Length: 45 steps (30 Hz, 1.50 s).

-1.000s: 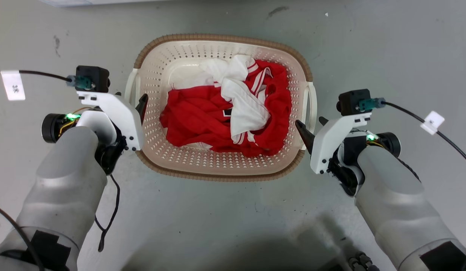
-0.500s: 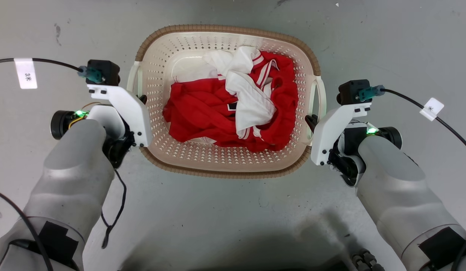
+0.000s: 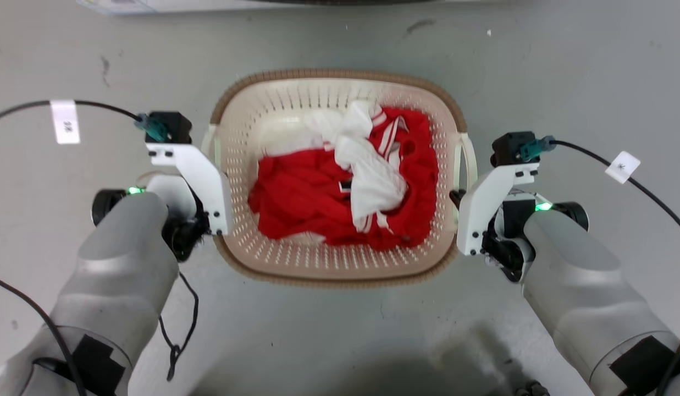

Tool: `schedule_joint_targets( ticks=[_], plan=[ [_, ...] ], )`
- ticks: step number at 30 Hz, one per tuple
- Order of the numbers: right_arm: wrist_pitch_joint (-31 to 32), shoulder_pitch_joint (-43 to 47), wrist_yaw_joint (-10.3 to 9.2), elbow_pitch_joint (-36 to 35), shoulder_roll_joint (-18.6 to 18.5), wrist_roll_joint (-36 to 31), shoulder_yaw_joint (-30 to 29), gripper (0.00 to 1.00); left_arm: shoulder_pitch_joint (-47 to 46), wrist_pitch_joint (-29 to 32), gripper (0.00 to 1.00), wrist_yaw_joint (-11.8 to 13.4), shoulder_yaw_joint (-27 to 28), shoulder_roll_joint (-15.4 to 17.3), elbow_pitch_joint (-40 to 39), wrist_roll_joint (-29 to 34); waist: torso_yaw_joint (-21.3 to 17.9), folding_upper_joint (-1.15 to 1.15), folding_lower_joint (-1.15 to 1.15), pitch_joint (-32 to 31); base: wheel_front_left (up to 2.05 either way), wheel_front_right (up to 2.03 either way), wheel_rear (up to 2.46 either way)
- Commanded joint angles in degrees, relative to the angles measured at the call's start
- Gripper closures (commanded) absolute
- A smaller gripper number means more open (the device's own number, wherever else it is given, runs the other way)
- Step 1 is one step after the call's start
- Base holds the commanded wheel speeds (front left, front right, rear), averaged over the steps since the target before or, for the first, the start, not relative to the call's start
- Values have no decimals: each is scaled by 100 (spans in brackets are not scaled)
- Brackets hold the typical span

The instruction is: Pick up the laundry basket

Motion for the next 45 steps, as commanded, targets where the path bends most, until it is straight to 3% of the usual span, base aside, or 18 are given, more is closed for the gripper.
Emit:
schedule_joint_targets(
  ticks=[1, 17, 29, 45],
  plan=[
    [122, 64, 88, -62, 190, 114, 135, 100, 119, 128, 100, -61, -102, -259, -17, -140, 36, 0, 0, -278, 0, 0, 0],
    [999, 308, 90, 277, 224, 407, 530, 100, 595, 1017, 100, -73, -433, -704, 361, -795, 226, 0, 0, -1963, 0, 0, 0],
    [1707, 607, 90, 315, 194, 643, 700, 100, 912, 1514, 100, -73, -561, -753, 577, -1109, 244, 0, 0, -3106, 0, 0, 0],
    [3143, 796, 90, 437, 195, 1010, 809, 100, 1313, 2082, 100, -72, -708, -789, 724, -1372, 241, 0, 0, -4130, 0, 0, 0]
  ],
)
